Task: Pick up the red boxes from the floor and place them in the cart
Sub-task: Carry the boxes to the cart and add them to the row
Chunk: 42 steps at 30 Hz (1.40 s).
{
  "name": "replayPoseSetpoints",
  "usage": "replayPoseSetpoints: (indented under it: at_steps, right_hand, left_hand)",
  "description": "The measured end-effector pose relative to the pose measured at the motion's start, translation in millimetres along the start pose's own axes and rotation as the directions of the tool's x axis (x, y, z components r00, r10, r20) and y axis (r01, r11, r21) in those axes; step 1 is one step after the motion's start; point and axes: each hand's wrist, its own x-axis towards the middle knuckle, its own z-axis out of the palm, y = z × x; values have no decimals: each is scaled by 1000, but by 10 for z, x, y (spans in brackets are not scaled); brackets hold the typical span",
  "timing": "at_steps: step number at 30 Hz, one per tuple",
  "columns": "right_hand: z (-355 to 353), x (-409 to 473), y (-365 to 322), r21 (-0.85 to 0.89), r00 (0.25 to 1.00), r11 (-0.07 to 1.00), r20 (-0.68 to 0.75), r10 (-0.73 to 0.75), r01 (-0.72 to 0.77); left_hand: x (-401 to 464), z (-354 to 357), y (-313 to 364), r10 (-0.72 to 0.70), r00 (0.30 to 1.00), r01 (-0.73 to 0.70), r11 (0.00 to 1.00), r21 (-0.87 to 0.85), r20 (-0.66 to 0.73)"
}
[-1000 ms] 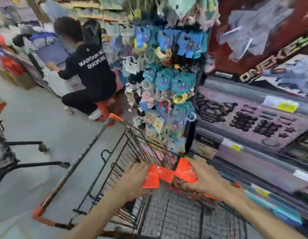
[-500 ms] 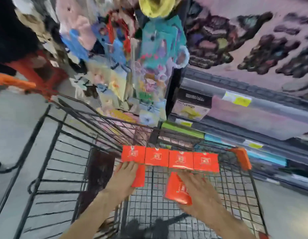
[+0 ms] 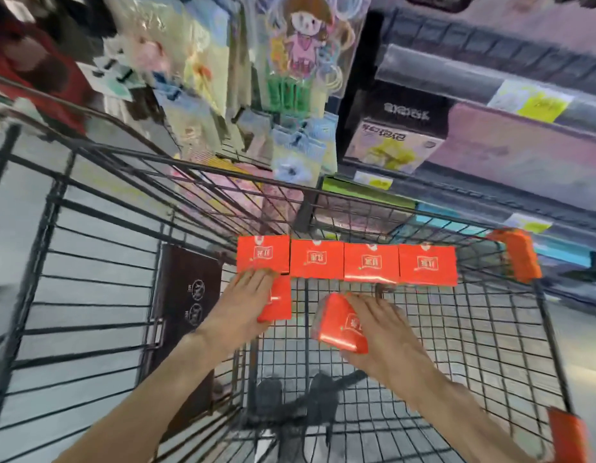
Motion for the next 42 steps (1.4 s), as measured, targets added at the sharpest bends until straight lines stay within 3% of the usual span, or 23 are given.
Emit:
replayPoseSetpoints:
  at_steps: [7,14,32,37,42]
  right_hand:
    - [90,164,-27,-65,997,996,-45,-58,55]
    - [343,506,-86,-169,986,974,-48,-161,151]
    - [649,931,-202,-404,953,871,9,-303,281]
    - [645,965,-181,-411,951,860,68,-302,302]
    - [390,725,-185,-310,961,913,10,-278,267]
  left_hand:
    - [8,75,-59,-127,992,125,990,71,23]
    - [4,170,60,-232,973,233,972,23,-11]
    - [-128,296,-54,-222,974,220,975,-33,-41]
    - [-136,241,-29,-203,979,202,979,-42,-21]
    - [-233,57,0,-151,988,149,985,-86,-16]
